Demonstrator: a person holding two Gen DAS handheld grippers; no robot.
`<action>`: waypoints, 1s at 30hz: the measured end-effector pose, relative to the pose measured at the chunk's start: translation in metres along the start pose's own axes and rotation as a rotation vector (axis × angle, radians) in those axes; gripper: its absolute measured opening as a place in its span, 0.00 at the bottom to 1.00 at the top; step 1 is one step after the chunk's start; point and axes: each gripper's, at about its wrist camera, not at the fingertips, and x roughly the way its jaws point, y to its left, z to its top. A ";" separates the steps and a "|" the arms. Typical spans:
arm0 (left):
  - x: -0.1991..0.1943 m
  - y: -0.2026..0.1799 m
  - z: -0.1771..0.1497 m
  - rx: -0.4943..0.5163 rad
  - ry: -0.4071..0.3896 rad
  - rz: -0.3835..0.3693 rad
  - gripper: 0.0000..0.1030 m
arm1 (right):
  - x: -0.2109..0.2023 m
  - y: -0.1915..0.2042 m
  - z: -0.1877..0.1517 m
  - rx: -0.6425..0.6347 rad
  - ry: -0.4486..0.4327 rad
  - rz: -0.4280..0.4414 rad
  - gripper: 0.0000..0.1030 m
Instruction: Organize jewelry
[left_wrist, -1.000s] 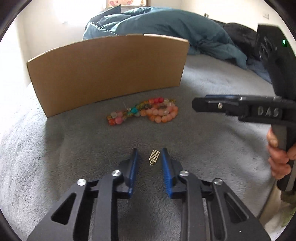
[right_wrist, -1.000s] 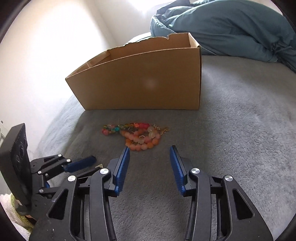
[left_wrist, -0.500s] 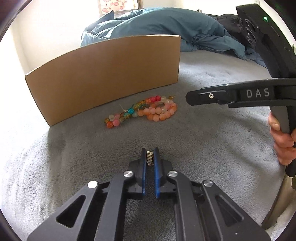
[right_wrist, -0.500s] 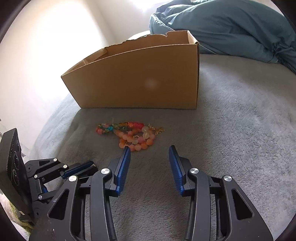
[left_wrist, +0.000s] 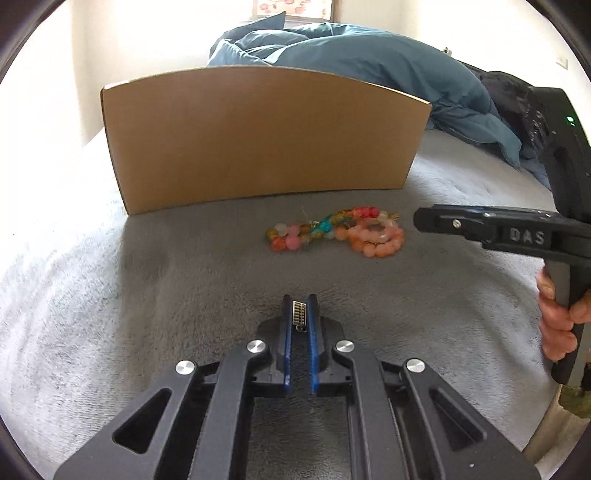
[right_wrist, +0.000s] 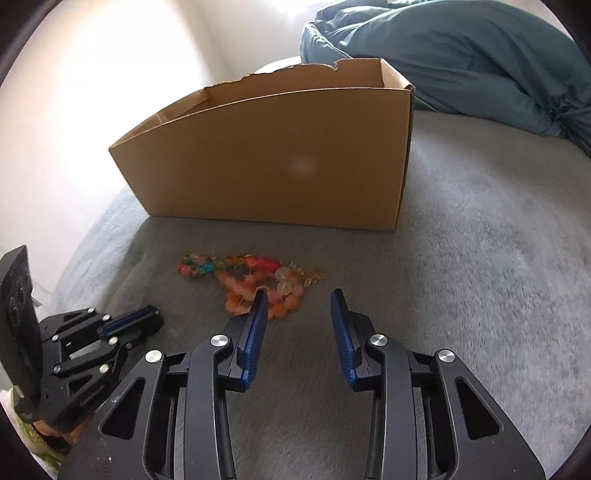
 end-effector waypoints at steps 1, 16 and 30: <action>0.000 0.000 0.000 0.001 -0.001 0.001 0.06 | 0.003 0.000 0.002 -0.004 0.004 -0.010 0.27; 0.002 -0.002 0.000 0.005 0.001 0.007 0.06 | 0.031 -0.001 0.009 -0.051 0.081 -0.055 0.16; 0.003 -0.001 0.000 0.006 0.001 0.010 0.07 | 0.038 0.011 0.012 -0.105 0.097 -0.061 0.17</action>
